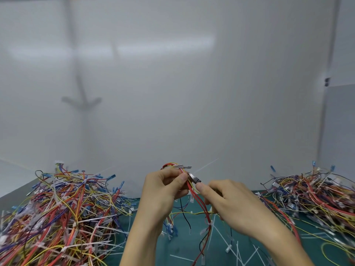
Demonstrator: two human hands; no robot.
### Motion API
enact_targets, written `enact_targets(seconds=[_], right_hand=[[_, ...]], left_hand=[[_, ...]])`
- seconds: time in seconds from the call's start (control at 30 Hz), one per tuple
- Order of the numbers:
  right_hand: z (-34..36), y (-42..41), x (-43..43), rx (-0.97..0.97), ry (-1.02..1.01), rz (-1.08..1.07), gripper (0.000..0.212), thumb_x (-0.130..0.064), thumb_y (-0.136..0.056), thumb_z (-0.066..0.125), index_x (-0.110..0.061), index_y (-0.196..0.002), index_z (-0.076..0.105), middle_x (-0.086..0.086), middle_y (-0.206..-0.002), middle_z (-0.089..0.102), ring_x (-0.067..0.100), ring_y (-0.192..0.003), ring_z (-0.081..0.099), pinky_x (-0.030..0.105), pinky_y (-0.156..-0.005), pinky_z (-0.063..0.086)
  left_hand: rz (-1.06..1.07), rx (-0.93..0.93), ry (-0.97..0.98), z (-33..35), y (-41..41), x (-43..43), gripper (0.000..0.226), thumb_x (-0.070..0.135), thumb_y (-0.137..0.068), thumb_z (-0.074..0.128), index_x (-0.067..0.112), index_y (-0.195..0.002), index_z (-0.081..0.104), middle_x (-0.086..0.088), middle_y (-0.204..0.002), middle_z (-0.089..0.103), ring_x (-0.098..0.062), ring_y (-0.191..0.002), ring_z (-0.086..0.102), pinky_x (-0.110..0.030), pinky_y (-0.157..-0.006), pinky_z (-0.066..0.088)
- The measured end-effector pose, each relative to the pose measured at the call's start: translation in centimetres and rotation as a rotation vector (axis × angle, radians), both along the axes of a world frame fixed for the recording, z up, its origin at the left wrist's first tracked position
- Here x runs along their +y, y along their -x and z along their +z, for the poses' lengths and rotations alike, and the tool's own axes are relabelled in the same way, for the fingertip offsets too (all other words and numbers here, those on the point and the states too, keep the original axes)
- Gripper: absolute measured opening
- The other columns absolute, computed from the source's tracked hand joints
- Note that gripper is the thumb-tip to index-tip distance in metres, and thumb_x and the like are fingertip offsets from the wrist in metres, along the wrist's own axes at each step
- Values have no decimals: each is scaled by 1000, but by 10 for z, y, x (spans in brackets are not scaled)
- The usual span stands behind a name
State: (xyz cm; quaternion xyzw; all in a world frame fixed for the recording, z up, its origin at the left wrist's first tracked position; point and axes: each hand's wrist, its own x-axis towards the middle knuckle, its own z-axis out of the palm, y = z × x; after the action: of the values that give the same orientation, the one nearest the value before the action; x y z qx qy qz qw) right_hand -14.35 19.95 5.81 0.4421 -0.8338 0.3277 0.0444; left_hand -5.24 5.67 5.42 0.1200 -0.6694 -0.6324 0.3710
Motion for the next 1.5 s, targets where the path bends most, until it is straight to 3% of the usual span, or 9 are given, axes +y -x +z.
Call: enact_targets(seconds=[0.7,0.83,1.0,1.5], right_hand=[[-2,2,-3,-26,31,19,69,-71,-92,34,-6,-79,55,15,-71,61,31,-66,55,42,-66,50],[0,2,-2,-65,36,42,69,-69,-92,35,-5,-78,54,16,-67,58,17,-52,44,41,-64,50],[2,2,0,-75,29,56,64,-68,-93,37,-13,-70,59,-3,-52,55,8,-45,46,39,-62,51],[5,1,2,-87,11,77,62,-64,-95,39,-10,-69,58,-8,-49,55,6,-43,45,37,-64,52]], left_hand=[[13,-6,14,3,-3,2,11,3,-91,64,0,-85,72,-7,-72,75,-9,-65,70,-18,-61,56],[17,-13,23,4,-4,2,11,3,-91,64,0,-86,73,-6,-72,75,-9,-65,70,-18,-62,56],[10,-7,28,7,-7,3,12,2,-91,63,1,-84,72,-4,-69,74,-7,-62,69,-17,-60,56],[16,-17,35,8,-6,3,11,2,-90,64,3,-83,73,-5,-69,74,-9,-62,69,-19,-62,57]])
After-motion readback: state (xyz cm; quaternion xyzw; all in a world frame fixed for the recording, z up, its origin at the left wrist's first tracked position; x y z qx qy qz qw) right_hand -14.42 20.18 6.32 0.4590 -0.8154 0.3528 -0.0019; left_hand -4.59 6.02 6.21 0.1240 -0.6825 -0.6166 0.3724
